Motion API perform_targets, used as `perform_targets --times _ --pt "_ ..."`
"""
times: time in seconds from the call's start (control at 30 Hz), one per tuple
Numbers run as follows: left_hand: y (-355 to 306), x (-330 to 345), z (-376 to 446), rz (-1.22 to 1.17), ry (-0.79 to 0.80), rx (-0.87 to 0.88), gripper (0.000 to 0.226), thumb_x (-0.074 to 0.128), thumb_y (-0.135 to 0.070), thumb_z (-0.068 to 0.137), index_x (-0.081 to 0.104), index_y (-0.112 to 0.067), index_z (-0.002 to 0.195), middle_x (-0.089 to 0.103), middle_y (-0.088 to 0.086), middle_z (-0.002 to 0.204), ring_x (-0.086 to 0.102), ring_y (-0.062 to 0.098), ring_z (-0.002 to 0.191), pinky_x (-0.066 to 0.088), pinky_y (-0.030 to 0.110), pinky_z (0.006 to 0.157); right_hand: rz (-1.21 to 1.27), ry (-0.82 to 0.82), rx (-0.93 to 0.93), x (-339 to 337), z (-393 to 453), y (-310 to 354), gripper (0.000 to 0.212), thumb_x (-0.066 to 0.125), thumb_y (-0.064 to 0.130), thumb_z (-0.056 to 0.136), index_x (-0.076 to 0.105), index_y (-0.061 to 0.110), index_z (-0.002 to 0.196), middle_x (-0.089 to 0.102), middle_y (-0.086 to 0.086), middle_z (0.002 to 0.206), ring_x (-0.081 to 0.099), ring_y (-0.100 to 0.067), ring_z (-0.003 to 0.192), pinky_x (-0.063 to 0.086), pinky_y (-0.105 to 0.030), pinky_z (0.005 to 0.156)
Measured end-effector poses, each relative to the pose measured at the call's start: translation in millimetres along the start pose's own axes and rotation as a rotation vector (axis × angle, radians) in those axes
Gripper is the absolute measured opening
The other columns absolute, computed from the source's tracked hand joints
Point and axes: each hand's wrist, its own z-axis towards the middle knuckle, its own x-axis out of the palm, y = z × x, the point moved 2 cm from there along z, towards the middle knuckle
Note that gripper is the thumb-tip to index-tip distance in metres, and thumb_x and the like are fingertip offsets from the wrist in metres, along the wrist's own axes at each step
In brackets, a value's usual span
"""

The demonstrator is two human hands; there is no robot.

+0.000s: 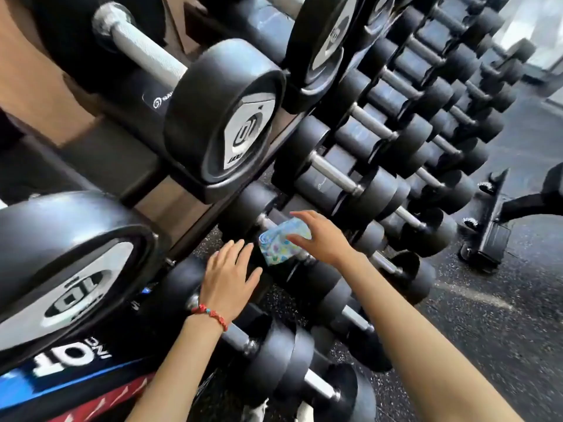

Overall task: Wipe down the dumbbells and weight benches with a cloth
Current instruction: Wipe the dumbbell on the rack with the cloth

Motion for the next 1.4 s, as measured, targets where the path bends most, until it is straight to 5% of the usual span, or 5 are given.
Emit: perform_targets --times 0.3,0.6,0.83,0.97,1.4 --pt "10 15 -2 -0.032 -0.044 -0.010 0.054 0.040 -0.039 0.082 0.065 -0.001 0.112 0.066 0.018 0.112 0.062 0.034 0.105 0.051 0.048 0.082 -0.093 0.290 0.000 32 48 3 0.077 0.075 0.037 0.072 0.040 0.014 0.137 0.047 -0.005 0.136 0.042 -0.024 0.124 0.030 -0.029 0.100" --pt "6 19 -3 -0.035 0.028 -0.014 0.054 0.039 -0.040 0.083 0.065 -0.003 0.113 0.066 0.016 0.112 0.063 0.032 0.105 0.051 0.047 0.083 -0.206 0.243 0.104 36 49 -7 0.069 0.064 0.066 0.068 0.053 0.020 0.120 0.056 -0.004 0.111 0.050 -0.022 0.108 0.033 -0.035 0.087" --pt "6 16 -4 -0.064 0.073 -0.029 0.055 0.038 -0.041 0.084 0.063 -0.003 0.115 0.065 0.017 0.114 0.061 0.033 0.107 0.050 0.047 0.085 -0.016 0.213 0.250 33 37 -1 0.063 0.069 0.059 0.069 0.057 0.012 0.110 0.062 -0.002 0.102 0.056 -0.022 0.098 0.038 -0.029 0.071" --pt "5 9 -4 -0.081 0.071 -0.026 0.056 0.038 -0.041 0.084 0.063 -0.002 0.116 0.064 0.018 0.115 0.060 0.035 0.109 0.049 0.049 0.085 0.199 0.072 0.344 20 26 2 0.050 0.069 0.057 0.071 0.065 0.007 0.081 0.060 -0.001 0.070 0.058 -0.018 0.069 0.041 -0.030 0.058" --pt "-49 -18 -2 0.004 0.057 0.284 0.054 0.038 -0.040 0.083 0.065 -0.003 0.112 0.066 0.016 0.112 0.062 0.032 0.106 0.050 0.049 0.085 0.853 -0.510 0.676 -11 -108 3 0.036 0.064 0.044 0.082 0.057 0.012 0.067 0.057 0.001 0.068 0.054 -0.012 0.063 0.044 -0.026 0.059"
